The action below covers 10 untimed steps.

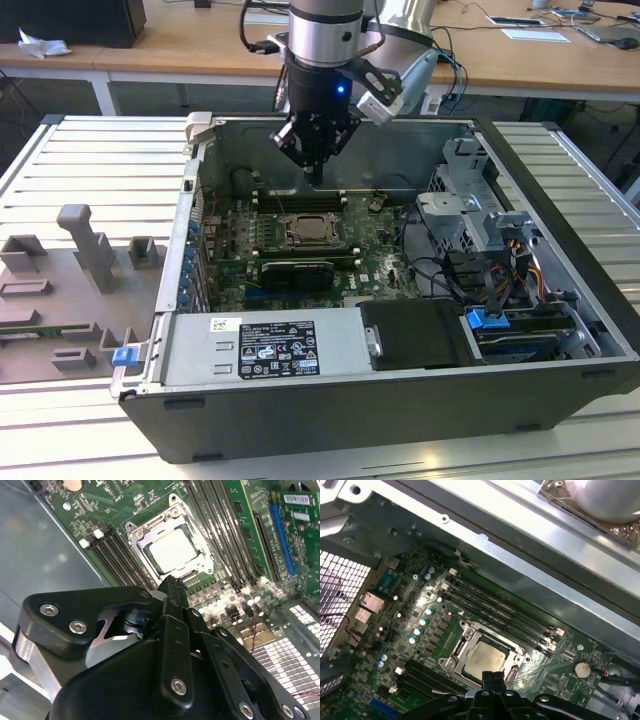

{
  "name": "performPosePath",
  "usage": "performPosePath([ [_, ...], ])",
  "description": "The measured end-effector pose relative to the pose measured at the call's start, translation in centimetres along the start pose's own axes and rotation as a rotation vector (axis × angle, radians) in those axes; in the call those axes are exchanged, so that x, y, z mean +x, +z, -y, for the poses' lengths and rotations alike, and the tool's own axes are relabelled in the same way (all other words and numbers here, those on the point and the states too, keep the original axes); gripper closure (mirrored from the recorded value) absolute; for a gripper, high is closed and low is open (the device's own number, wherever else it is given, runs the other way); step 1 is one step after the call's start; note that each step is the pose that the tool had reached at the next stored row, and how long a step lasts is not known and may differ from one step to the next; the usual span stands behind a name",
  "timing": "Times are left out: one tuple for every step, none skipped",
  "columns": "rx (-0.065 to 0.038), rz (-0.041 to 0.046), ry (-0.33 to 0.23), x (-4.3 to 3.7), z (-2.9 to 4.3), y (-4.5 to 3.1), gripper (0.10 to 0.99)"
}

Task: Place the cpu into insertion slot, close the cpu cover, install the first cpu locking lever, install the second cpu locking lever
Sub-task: 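Install the first cpu locking lever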

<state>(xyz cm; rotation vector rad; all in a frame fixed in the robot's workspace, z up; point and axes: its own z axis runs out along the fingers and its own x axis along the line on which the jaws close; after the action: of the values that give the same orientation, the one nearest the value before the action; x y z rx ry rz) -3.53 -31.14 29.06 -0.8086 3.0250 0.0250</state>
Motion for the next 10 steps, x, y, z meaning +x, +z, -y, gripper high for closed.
performPosePath([
  [0.0, 0.0002, -0.001, 0.01, -0.01, 0.02, 0.98],
  [0.0, 0.0004, -0.001, 0.05, -0.02, 0.04, 0.98],
  [0.0, 0.001, -0.001, 0.16, -0.09, 0.07, 0.98],
  [0.001, 0.001, 0.002, 0.19, -0.11, 0.08, 0.98],
  [0.001, 0.0013, 0.017, 0.21, -0.12, 0.11, 0.98],
  [0.001, 0.0015, 0.037, 0.23, -0.13, 0.15, 0.98],
  [0.002, 0.002, 0.063, 0.24, -0.14, 0.2, 0.98],
  [0.002, 0.0021, 0.084, 0.26, -0.15, 0.24, 0.98],
  [0.002, 0.0024, 0.107, 0.27, -0.16, 0.27, 0.98],
  [0.002, 0.0025, 0.12, 0.29, -0.16, 0.28, 0.98],
])
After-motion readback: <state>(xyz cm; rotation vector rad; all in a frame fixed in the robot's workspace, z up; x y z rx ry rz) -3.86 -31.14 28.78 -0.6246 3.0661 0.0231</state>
